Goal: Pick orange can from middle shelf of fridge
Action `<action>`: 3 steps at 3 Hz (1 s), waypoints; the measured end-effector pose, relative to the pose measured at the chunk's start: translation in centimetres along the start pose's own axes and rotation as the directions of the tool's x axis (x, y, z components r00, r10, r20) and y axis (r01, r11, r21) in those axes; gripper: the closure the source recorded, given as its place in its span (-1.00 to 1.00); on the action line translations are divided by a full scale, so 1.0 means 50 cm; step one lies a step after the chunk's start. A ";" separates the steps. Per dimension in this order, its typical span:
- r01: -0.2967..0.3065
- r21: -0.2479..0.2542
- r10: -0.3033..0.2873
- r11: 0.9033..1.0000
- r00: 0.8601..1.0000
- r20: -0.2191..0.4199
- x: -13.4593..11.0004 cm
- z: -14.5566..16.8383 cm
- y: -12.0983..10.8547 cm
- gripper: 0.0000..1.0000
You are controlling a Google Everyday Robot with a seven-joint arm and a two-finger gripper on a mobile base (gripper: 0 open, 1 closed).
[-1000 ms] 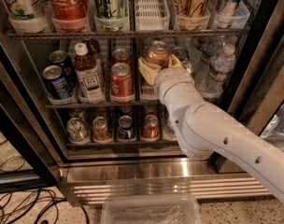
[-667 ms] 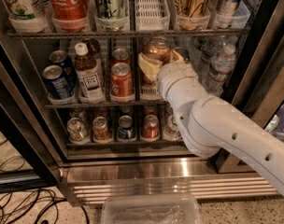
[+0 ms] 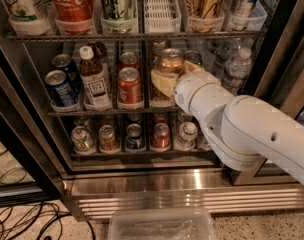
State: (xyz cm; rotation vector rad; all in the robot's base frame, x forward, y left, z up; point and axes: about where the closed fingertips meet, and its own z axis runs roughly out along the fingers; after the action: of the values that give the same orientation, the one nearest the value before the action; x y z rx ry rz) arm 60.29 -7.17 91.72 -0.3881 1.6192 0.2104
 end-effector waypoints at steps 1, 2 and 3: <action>0.008 -0.097 -0.017 0.995 0.995 -0.098 0.026 -0.040 0.061 1.00; 0.024 -0.232 -0.065 0.972 0.983 -0.171 0.041 -0.089 0.145 1.00; 0.011 -0.352 -0.096 0.936 0.970 -0.224 0.064 -0.115 0.163 1.00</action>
Offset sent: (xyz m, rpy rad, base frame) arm -0.1021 -0.0776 -0.0466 -0.1949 0.3688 0.3548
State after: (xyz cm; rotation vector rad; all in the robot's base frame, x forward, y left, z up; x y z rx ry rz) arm 51.79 -2.11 88.26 -0.7538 1.8074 0.4256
